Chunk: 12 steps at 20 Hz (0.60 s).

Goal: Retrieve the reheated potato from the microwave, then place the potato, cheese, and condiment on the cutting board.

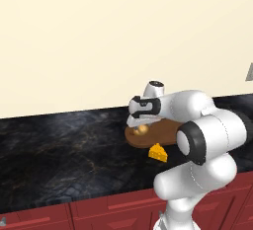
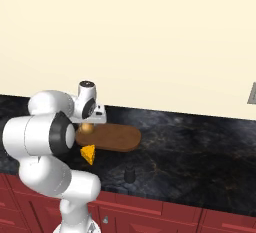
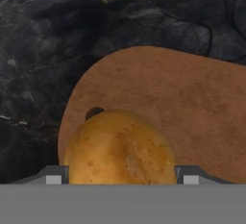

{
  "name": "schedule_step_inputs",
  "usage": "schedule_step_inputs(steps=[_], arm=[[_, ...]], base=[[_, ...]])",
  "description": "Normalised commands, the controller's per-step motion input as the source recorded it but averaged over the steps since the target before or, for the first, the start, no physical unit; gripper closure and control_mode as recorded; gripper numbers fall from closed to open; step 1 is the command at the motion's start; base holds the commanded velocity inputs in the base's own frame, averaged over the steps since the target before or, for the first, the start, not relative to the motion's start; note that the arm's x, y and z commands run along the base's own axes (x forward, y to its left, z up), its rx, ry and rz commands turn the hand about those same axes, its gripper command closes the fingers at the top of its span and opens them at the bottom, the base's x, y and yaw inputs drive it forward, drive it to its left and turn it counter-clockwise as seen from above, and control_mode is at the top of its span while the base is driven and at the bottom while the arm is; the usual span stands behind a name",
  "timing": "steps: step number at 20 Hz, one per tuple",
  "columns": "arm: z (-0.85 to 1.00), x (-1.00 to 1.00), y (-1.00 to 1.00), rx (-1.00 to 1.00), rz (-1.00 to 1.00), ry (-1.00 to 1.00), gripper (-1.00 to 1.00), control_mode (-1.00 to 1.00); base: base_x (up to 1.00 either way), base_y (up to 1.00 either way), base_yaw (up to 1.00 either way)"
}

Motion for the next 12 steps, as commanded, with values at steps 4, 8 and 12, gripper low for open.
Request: schedule_step_inputs(steps=[4, 8, 12], arm=[[-0.35, 0.16, 0.00, 0.00, 0.00, 0.05, 1.00, -1.00], [-0.49, -0.01, -0.13, 0.00, -0.03, 0.06, -1.00, -1.00], [-0.66, -0.11, -0.36, 0.00, -0.02, 0.03, -1.00, -1.00]], base=[[0.00, 0.00, 0.00], [0.00, 0.00, 0.00], [0.00, 0.00, 0.00]])
